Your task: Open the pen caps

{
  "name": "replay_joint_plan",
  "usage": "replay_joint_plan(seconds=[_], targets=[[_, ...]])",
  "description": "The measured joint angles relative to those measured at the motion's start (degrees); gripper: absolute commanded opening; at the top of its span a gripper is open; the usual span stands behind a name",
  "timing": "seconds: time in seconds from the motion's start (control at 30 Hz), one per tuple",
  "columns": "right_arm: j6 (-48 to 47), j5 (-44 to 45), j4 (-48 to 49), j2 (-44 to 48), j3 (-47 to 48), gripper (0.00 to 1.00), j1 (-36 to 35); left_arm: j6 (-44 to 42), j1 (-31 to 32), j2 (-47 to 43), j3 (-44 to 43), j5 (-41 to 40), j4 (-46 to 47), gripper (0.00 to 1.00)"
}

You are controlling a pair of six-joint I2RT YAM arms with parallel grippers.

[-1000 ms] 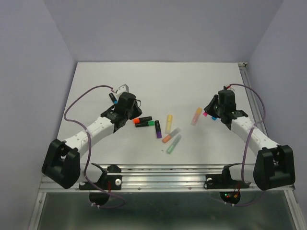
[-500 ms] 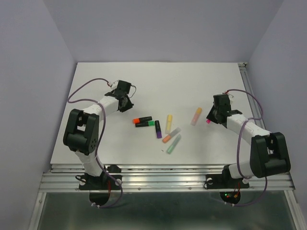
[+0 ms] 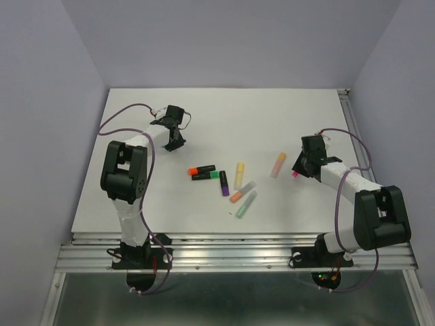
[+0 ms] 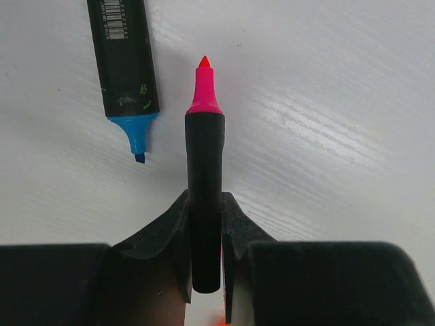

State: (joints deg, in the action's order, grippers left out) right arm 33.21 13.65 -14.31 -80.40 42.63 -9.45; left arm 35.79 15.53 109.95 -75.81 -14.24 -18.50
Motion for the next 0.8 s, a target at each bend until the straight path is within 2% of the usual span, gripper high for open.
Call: replay_joint_plan(seconds=[0.1,0.13,0.2,0.3,0.43,0.5,0.53,0.6,0.63,0.67,0.7,0.73,0.8], targets=[[0.0,-0.2,-0.1,-0.1,-0.5,0.36,0.0,0.0,0.0,1.0,-1.0,-0.8,-0.7,0.22],[0.0,-0.3,-0.1,-0.2,-0.5,0.39,0.0,0.0,0.0,1.1,-1.1,-1.0,-1.0,0.29],[0.0,-0.6,-0.1,-0.3,-0.5,0.41,0.0,0.0,0.0,1.2,-1.4,-1.3,-1.7,0.36],[-0.1,-1.0,-0.1,-0.3,-0.5,0.49,0.0,0.0,-0.2,1.3,-1.8,-1.6,-2.4,0.37],[-0.5,-1.9,-0.3,0.7,-1.4,0.63,0.0,0.0,-0.2,1.3,-2.0,-1.6,-2.8,0.45],[-0.4,-2.4,-1.0,1.9,-1.9,0.67,0.0,0.0,-0.2,1.3,-2.0,-1.2,-3.0,0.48],[-0.6,-2.8,-1.3,2.7,-2.0,0.73,0.0,0.0,-0.2,1.3,-2.0,-1.1,-3.1,0.5],[-0.7,-3.7,-2.3,4.9,-2.0,0.82,0.0,0.0,-0.2,1.3,-2.0,-0.8,-3.4,0.57],[-0.8,-4.2,-2.7,6.2,-2.0,0.97,0.0,-0.1,-0.2,1.3,-2.0,-0.5,-3.7,0.63],[-0.9,-4.5,-3.1,7.6,-2.0,1.0,0.0,-0.2,-0.2,1.0,-2.0,0.3,-4.0,0.66],[-1.0,-4.8,-3.5,9.0,-2.0,1.0,0.0,-0.4,-0.2,0.8,-1.9,0.6,-4.0,0.85],[-1.2,-5.0,-4.0,10.4,-1.9,1.0,0.0,-0.5,-0.2,0.1,-1.7,1.5,-4.0,0.96],[-1.5,-5.6,-4.8,12.7,-1.9,1.0,0.0,-1.4,-0.2,-2.6,-0.7,3.6,-3.7,0.96]])
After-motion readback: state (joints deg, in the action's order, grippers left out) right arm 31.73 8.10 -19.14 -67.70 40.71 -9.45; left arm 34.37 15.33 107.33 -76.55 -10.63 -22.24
